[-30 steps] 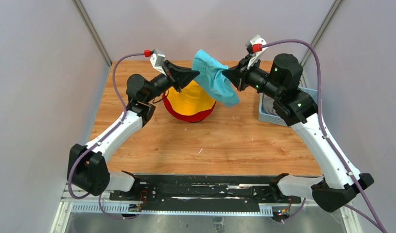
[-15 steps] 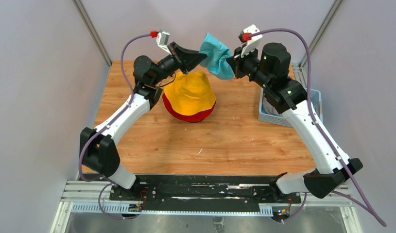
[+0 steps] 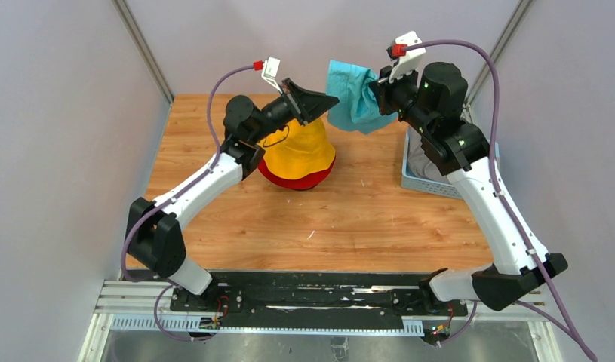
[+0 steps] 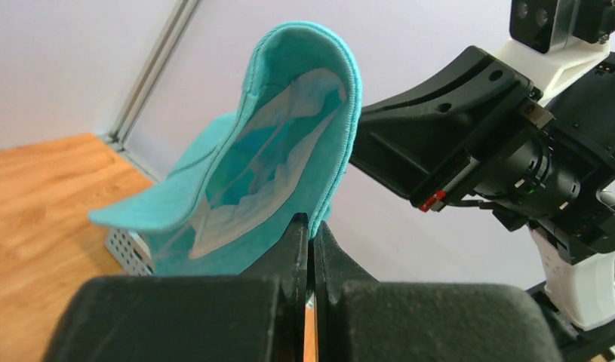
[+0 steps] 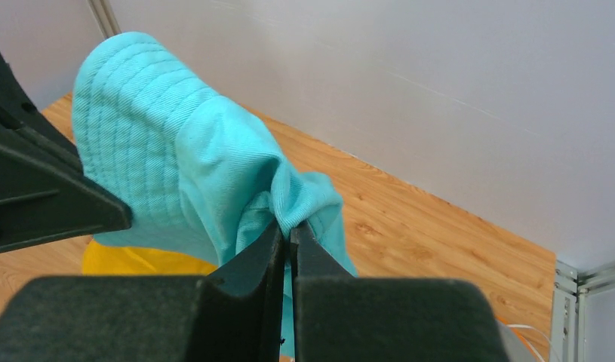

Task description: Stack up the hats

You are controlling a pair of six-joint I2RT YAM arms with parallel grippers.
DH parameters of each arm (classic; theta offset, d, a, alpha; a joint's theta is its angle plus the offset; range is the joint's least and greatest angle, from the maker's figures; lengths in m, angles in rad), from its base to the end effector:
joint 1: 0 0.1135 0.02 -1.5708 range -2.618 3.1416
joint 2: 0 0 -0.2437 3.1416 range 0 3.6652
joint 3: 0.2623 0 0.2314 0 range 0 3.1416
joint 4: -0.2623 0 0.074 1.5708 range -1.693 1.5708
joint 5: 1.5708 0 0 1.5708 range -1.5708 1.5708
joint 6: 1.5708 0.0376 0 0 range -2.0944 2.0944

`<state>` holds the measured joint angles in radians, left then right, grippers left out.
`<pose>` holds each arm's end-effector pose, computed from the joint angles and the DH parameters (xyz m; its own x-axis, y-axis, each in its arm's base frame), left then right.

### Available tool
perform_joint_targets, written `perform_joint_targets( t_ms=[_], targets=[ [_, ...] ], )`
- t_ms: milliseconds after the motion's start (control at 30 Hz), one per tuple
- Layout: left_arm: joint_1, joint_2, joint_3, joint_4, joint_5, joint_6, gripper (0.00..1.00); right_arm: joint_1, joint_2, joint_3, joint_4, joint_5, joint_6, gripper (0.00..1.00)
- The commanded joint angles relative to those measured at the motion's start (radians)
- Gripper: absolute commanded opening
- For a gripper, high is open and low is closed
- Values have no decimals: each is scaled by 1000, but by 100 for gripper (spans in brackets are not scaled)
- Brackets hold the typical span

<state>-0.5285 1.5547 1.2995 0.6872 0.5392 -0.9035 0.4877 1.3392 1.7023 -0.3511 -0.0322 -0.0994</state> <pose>0.2873 -0.1901 0.4033 -0.4324 -0.5281 -0.7309 0.8010 0.1473 -0.5803 0.2320 0.1244 0.4875 0.0598 -0.0805 -0.9950 -0.4933 0.8641 -0.0996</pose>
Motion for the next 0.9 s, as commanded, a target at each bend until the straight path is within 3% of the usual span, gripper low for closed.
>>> perform_joint_targets(
  t_ms=[0, 200, 867],
  targets=[
    [-13, -124, -90, -69, -101, -5, 0, -14, -31, -34, 4, -25, -2, 1],
    [6, -237, -192, -210, -186, 68, 0, -14, 4, -81, 40, -114, 38, 1],
    [277, -189, -295, -119, -39, -28, 0, 43, 184, 10, 76, -240, 60, 1]
  ],
)
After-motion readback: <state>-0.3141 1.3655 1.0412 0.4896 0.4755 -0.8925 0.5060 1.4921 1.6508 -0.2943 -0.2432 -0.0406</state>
